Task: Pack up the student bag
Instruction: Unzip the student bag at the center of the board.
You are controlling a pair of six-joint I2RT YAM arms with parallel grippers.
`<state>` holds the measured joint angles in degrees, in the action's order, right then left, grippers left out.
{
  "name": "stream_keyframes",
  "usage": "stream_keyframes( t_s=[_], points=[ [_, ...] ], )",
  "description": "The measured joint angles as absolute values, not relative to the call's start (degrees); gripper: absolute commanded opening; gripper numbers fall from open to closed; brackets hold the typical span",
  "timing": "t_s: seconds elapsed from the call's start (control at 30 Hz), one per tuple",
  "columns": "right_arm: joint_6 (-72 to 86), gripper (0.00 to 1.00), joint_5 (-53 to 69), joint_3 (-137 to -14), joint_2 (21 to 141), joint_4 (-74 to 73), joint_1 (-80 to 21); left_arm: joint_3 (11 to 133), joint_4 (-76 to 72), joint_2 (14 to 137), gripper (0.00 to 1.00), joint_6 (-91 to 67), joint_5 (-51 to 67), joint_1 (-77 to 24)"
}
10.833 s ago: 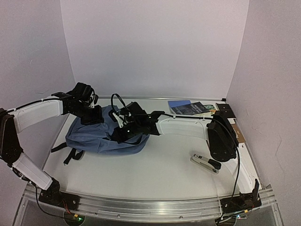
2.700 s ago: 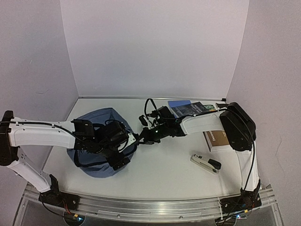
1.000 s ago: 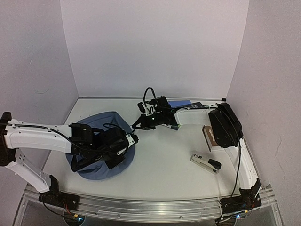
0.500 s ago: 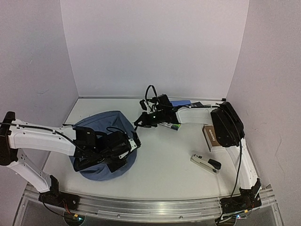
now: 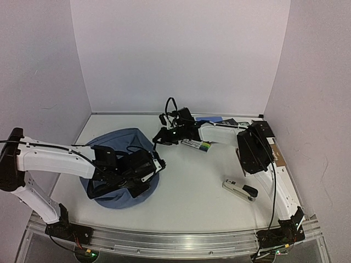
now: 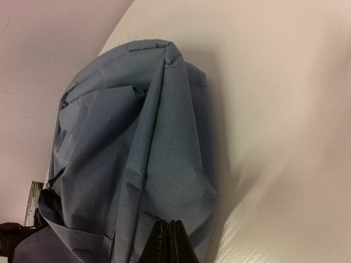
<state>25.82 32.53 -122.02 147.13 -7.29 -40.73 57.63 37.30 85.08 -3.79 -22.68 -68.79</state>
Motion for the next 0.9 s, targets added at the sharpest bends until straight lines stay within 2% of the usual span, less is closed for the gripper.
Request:
stream_keyframes(
  t_s=[0.07,0.1,0.2,0.27,0.33,0.37,0.4,0.47,0.6,0.7,0.9],
  points=[
    [25.95,0.54,31.77,-122.54,146.9,-6.5,-40.33,59.02,37.63,87.99,0.07,-4.62,-22.06,-67.47],
    [25.77,0.64,31.59,-122.34,146.58,-6.45,-39.92,60.03,37.97,89.62,0.09,-4.9,-21.72,-66.79],
    [24.94,0.88,30.82,-119.08,143.85,-6.64,-38.37,64.7,39.03,94.71,0.11,-5.9,-21.01,-64.08],
    [23.99,0.97,30.06,-115.32,140.28,-7.21,-37.45,69.07,39.68,98.11,0.13,-5.98,-20.95,-61.93],
    [22.41,0.98,28.99,-112.07,136.13,-7.79,-36.53,73.59,40.15,101.3,0.15,-6.02,-20.66,-60.07],
    [21.66,0.98,28.44,-110.7,133.82,-8.27,-36.11,76.33,40.4,103.17,0.19,-6.02,-20.32,-59.01],
    [20.99,0.98,27.82,-109.52,131.52,-8.65,-35.7,79.25,40.52,105.18,0.26,-6.01,-19.98,-57.83],
    [19.58,0.98,26.48,-107.03,126.57,-8.72,-34.67,85.02,41.8,108.94,0.48,-6.09,-19.47,-55.89],
    [17.66,0.98,24.99,-102.64,117.77,-8.98,-32.65,94.72,42.6,115.28,0.67,-6.26,-18.97,-53.25],
    [16.91,0.98,24.99,-98.4,112.77,-8.93,-31.39,96.64,44.58,115.77,0.73,-6.7,-18.07,-52.93],
    [18.24,0.98,29.0,-87.76,108.53,-9.37,-31.38,93.75,51.27,108.82,0.74,-10.15,-16.1,-53.48]
  ],
)
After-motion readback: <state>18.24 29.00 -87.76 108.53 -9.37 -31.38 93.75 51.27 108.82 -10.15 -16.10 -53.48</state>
